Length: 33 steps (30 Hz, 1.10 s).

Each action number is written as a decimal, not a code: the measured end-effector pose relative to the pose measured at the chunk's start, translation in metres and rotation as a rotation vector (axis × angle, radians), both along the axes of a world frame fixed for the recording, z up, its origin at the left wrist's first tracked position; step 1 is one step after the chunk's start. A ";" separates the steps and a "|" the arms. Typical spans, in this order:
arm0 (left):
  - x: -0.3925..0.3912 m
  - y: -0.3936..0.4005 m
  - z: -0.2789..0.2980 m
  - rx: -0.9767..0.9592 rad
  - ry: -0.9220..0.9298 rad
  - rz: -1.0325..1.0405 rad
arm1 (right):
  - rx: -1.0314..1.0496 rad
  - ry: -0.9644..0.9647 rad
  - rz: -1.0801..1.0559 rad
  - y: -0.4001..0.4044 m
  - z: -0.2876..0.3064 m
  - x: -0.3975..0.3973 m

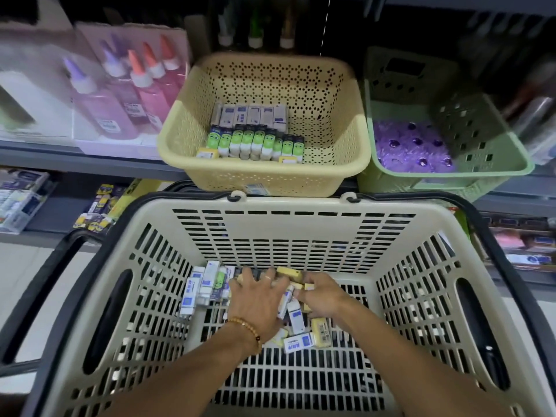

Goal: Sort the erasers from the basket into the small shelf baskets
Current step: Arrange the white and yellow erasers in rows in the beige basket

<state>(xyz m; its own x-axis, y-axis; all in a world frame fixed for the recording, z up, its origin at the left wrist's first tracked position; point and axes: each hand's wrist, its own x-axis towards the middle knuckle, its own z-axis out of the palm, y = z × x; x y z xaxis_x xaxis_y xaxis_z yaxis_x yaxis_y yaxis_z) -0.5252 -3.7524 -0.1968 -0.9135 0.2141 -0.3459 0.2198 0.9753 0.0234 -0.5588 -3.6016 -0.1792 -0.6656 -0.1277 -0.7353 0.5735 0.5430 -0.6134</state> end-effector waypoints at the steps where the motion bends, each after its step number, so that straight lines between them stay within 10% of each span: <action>1: -0.001 0.002 0.001 -0.004 -0.008 0.001 | 0.022 -0.003 0.008 0.003 0.001 -0.001; 18: -0.002 -0.009 0.010 0.101 -0.042 -0.112 | -0.002 0.008 -0.057 0.027 0.015 -0.005; 33: 0.002 -0.048 0.147 1.689 -0.604 0.780 | -0.468 0.208 -0.084 -0.004 0.153 0.006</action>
<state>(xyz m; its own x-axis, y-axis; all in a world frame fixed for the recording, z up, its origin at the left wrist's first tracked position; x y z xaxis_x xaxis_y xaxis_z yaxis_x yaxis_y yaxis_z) -0.5233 -3.8004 -0.0499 -0.8162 0.2805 -0.5051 -0.5712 -0.2607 0.7783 -0.5531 -3.6056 -0.0261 -0.8135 -0.3511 -0.4637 0.4438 0.1405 -0.8850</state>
